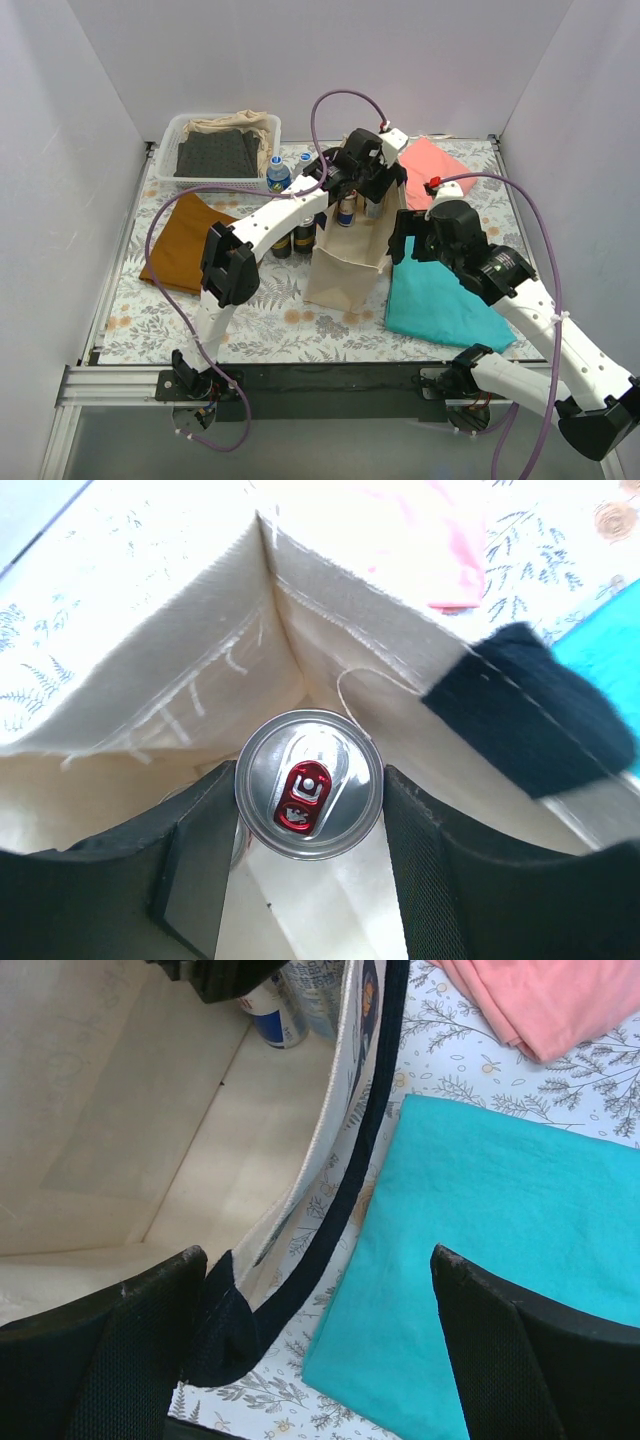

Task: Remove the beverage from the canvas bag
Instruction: Take out the drink from the canvas bag.

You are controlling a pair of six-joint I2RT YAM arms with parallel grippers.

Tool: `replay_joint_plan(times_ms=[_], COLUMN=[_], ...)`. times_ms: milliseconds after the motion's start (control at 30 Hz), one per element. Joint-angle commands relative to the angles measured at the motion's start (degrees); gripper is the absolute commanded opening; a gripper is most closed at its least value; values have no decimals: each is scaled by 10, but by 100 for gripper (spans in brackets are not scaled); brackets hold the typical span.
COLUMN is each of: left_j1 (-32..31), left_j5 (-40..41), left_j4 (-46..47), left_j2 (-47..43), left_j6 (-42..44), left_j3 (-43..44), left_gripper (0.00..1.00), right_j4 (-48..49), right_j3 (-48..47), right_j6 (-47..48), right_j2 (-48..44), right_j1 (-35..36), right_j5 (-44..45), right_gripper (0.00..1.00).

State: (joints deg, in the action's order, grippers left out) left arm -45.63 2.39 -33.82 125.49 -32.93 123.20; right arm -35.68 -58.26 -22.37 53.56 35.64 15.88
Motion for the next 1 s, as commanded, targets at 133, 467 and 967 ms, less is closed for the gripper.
replay_joint_plan(times_ms=[133, 467, 967], left_j1=[-3, -3, -3], left_j5=[1, -7, -23], left_j4=[15, -12, -43], left_j2=[-111, -147, -202], left_j6=[-6, -14, -41], left_j3=[17, 16, 46], left_gripper=[0, 0, 0], right_j4=[14, 14, 14], right_j3=[4, 3, 3], right_j6=[-16, -22, -22], right_j2=[-38, -39, -40], right_j1=[-1, -2, -2], right_j5=[52, 57, 54], right_gripper=[97, 98, 98])
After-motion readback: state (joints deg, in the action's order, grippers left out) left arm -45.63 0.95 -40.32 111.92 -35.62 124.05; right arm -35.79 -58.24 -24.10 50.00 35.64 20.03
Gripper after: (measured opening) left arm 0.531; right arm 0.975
